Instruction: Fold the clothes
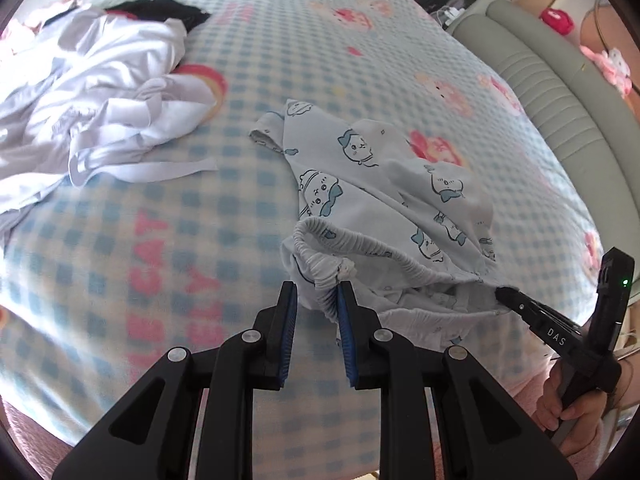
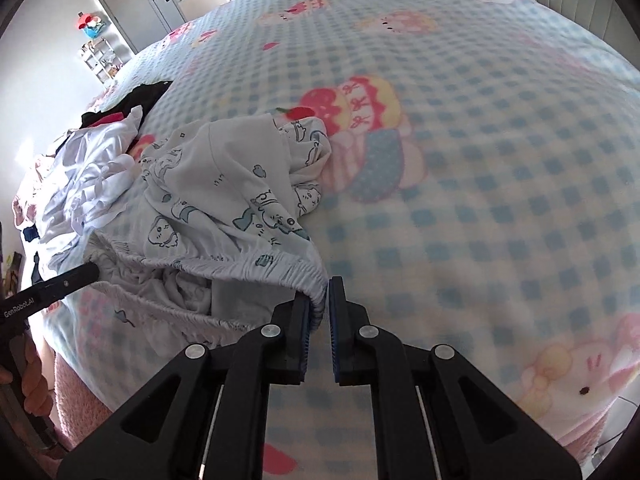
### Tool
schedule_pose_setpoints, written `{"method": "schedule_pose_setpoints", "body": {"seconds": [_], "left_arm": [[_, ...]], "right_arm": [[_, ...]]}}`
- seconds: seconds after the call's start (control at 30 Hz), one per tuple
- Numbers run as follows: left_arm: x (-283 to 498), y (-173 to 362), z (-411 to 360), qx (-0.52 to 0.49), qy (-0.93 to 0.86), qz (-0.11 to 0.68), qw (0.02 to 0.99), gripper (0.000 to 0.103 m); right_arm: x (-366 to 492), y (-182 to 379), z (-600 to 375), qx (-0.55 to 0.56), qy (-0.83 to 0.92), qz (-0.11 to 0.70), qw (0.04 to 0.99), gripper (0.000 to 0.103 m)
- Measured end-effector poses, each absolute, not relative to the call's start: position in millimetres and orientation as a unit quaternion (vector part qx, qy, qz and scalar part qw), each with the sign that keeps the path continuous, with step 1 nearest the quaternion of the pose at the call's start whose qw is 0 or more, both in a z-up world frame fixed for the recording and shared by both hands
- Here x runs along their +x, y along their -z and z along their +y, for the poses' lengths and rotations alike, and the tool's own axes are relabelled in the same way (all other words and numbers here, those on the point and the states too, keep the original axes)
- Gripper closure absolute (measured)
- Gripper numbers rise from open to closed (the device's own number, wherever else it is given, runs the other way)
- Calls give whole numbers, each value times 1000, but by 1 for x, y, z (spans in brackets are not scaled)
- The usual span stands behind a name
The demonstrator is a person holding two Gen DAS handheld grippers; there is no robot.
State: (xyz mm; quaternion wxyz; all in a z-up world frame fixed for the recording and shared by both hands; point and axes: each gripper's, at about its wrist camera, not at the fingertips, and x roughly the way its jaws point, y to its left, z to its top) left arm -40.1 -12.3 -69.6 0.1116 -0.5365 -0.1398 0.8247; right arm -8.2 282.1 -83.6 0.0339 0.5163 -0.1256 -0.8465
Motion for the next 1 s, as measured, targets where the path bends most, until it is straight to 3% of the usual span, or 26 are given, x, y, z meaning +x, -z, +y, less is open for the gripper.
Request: {"method": "schedule_pose_setpoints", "body": {"seconds": [0.2, 0.23, 0.3, 0.37, 0.5, 0.6, 0.67, 0.73, 0.77, 0.83, 1.0], "left_arm": [[-38, 77, -2, -540, -819, -141, 134, 79], [-38, 78, 1, -541, -816, -145, 142, 74], [-39, 80, 6, -537, -817, -150, 144, 40], [-42, 85, 10, -538, -814, -161, 147, 37], [-47, 99, 23, -556, -812, -132, 117, 37], [-47, 107, 31, -564, -808, -122, 114, 42], [-46, 106, 35, -565, -810, -113, 112, 63], [-46, 103, 38, -561, -814, -103, 110, 72], [-45, 100, 38, -556, -818, -100, 108, 78], [-43, 88, 35, -541, -829, -97, 105, 82], [-36, 44, 23, -489, -861, -92, 105, 85]], "right_arm": [[-5, 68, 262, 496, 863, -84, 49, 93], [-4, 63, 258, 487, 868, -77, 53, 91], [0, 55, 253, 460, 883, -70, 57, 87], [3, 49, 249, 438, 894, -69, 62, 85], [-13, 71, 238, 484, 871, -45, 72, 70], [-23, 95, 229, 527, 846, -18, 73, 64], [-25, 109, 226, 548, 833, -15, 76, 66], [-21, 111, 225, 545, 834, -20, 80, 82], [-19, 108, 225, 540, 837, -21, 82, 84], [-15, 101, 225, 530, 844, -18, 82, 91], [-6, 66, 235, 485, 871, -26, 70, 94]]}}
